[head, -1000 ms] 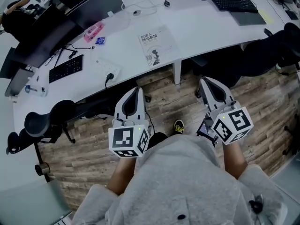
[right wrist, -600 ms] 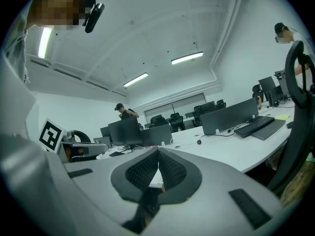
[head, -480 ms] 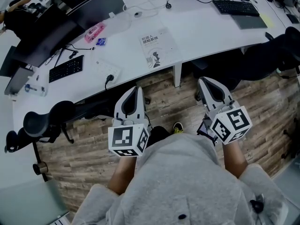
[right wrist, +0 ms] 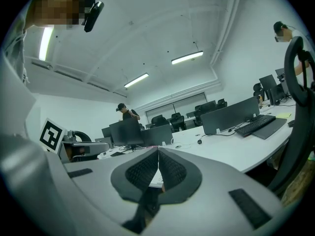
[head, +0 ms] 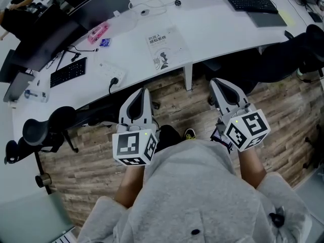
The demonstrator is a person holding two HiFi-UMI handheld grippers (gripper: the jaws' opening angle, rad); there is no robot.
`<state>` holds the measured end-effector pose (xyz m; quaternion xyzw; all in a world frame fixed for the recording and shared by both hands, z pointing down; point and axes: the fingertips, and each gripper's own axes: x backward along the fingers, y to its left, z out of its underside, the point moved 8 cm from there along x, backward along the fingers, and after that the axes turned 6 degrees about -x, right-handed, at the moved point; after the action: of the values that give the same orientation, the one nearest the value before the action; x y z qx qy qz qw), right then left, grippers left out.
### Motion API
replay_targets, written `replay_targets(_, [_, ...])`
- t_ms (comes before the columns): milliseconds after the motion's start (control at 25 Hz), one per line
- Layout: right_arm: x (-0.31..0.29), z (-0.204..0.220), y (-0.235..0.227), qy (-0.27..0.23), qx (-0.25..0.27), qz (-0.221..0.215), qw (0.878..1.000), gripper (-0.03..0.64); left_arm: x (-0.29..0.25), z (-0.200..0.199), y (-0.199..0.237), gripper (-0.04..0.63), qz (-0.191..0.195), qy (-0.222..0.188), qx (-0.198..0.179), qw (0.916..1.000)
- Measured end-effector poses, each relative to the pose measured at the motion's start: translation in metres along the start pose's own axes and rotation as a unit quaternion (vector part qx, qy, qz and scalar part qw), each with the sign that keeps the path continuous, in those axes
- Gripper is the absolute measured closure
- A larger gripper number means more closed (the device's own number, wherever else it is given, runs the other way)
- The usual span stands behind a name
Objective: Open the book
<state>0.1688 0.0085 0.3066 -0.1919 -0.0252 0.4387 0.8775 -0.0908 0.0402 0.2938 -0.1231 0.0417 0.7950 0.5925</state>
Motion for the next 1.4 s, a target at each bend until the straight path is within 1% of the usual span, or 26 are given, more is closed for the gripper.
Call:
replay_targets(240, [0.002,0.000,-0.001,-0.005,-0.003,-0.007,1.000,0.591,0.004,-0.003,-0.004,0.584,-0.010,-0.006,-0.004,0.9999])
replay_targets(720, [0.002,0.003,-0.002,-0.005,-0.004,-0.003,1.000,0.591,-0.004,-0.006,-0.005,0.584,-0.001,-0.014,-0.010,0.9998])
replay_targets(1160, [-0.028,0.000,-0.008,0.013,0.005,0.003,1.000,0.591,-0.034,-0.004,0.010,0.584,0.015,-0.011,-0.002,0.9998])
replay_targets(1400, [-0.048,0.000,-0.019,0.025,-0.001,0.012,1.000,0.591,-0.055,0.000,0.022,0.584,0.020,0.000,0.006,0.9998])
